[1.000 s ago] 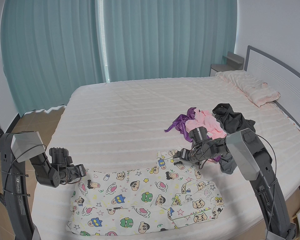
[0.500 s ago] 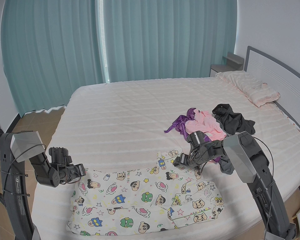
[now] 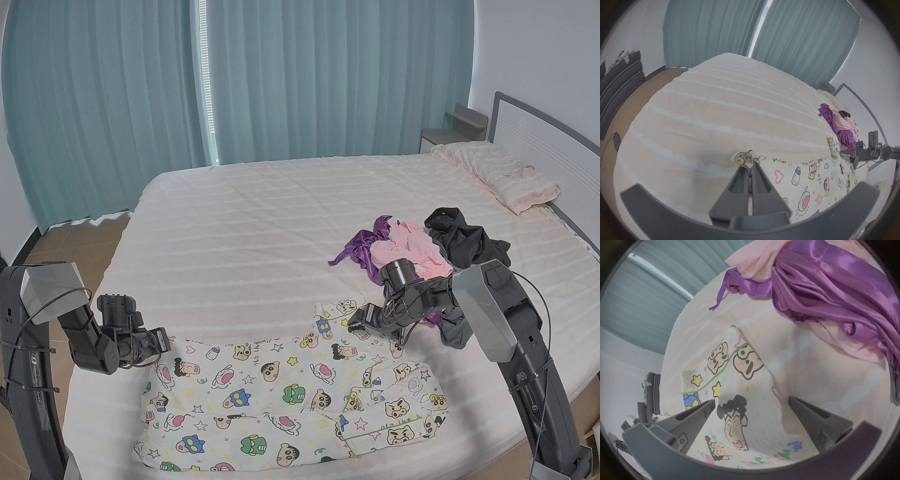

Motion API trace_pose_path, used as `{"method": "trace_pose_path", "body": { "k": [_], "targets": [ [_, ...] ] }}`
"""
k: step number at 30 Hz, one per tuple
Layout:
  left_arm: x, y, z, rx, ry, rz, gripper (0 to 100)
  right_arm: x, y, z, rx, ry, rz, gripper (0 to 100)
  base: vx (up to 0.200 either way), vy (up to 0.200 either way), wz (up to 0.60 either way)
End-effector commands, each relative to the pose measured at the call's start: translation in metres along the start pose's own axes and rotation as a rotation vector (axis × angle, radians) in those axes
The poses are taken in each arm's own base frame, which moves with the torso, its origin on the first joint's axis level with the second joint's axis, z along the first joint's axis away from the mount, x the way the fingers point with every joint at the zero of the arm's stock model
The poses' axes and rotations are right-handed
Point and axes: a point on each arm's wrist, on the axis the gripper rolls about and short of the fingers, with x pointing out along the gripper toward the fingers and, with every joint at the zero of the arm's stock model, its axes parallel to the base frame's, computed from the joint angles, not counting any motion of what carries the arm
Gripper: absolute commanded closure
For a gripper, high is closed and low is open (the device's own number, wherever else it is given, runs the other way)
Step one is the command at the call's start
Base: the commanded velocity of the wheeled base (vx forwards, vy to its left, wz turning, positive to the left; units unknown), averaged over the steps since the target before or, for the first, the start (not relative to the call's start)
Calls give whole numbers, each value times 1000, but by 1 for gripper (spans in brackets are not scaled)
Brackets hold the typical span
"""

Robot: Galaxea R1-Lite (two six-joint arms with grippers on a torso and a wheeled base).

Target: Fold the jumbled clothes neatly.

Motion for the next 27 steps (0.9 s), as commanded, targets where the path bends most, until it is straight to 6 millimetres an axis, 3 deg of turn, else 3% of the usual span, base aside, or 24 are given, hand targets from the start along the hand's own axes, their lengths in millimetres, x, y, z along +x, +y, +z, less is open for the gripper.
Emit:
{"method": "trace_pose_path", "body": {
  "k": [1, 8, 14, 27],
  "targets": [
    [0, 1, 0, -2, -1, 1, 100, -18, 11, 11, -9, -43, 43, 100, 0, 0, 0],
    [0, 1, 0, -4, -1, 2, 100, -35, 17, 23, -14, -66, 86, 100, 0, 0, 0],
    [0, 2, 1, -5, -2, 3, 100, -29, 12, 20, -13, -56, 74, 100, 0, 0, 0],
    [-10, 5, 7, -16, -25, 9, 100, -47, -8, 23, 8, -80, 123, 100, 0, 0, 0]
  ]
}}
